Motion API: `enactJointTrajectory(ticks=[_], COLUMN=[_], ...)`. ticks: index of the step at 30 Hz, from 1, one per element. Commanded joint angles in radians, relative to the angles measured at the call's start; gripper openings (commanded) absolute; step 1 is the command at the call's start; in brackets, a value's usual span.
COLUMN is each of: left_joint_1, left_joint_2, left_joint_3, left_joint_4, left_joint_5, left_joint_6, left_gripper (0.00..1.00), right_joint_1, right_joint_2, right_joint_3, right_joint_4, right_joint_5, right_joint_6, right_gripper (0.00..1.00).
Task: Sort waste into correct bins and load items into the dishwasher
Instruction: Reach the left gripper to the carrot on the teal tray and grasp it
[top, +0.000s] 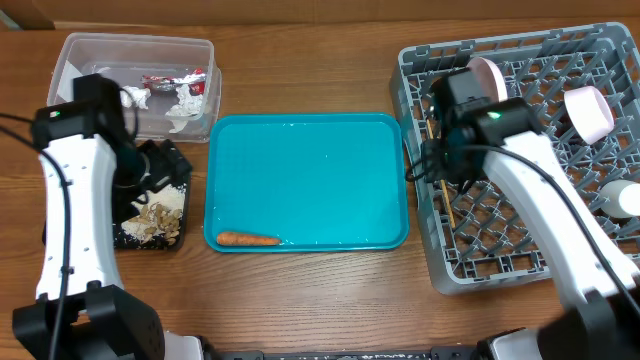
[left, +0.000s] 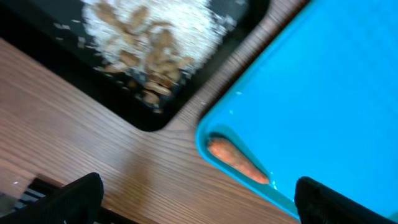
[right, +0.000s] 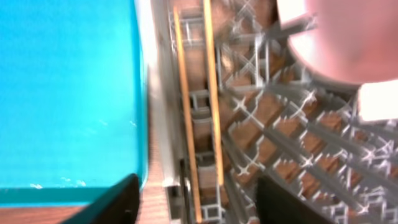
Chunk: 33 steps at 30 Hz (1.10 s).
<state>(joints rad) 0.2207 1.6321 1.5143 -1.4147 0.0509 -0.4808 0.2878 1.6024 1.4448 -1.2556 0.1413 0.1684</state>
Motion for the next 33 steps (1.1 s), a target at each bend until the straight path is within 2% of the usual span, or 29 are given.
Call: enactJointTrajectory(ticks=[1, 4, 14, 17, 20, 33], left_joint_1=[-0.080, -0.147, -0.336, -0.371, -0.396, -0.411], left_joint_2=[-0.024, -0.023, -0.023, -0.022, -0.022, -0.022], left_joint_3=[-0.018, -0.042, -0.255, -0.311, -0.351, -0.484], left_joint_4=[0.003, 0.024, 0.210, 0.265, 0.321, 0.444], left_joint_5=[0.020, 0.021, 0.022, 0.021, 0.021, 0.017], left_joint_6=[-0.071, -0.124, -0.364, -0.389, -0.393, -0.522], left_gripper=[1.00, 1.00, 1.00, 1.00, 1.00, 1.00], right_joint_1=[-0.006, -0.033, -0.207, -0.233, -0.254, -0.264], right_joint_2=[-0.132, -0.187, -0.221, -0.221, -0.221, -0.221], right_joint_3=[0.044, 0.044, 0.043, 0.043, 0.043, 0.042], right_joint_4=[0.021, 0.024, -0.059, -0.081, -0.095, -0.098], right_joint_5=[-0.040, -0.076, -0.181, -0.181, -0.181, -0.189], right_joint_6=[0.014, 0.014, 0.014, 0.014, 0.013, 0.014], right_gripper=[0.75, 0.84, 0.86, 0.90, 0.93, 0.93])
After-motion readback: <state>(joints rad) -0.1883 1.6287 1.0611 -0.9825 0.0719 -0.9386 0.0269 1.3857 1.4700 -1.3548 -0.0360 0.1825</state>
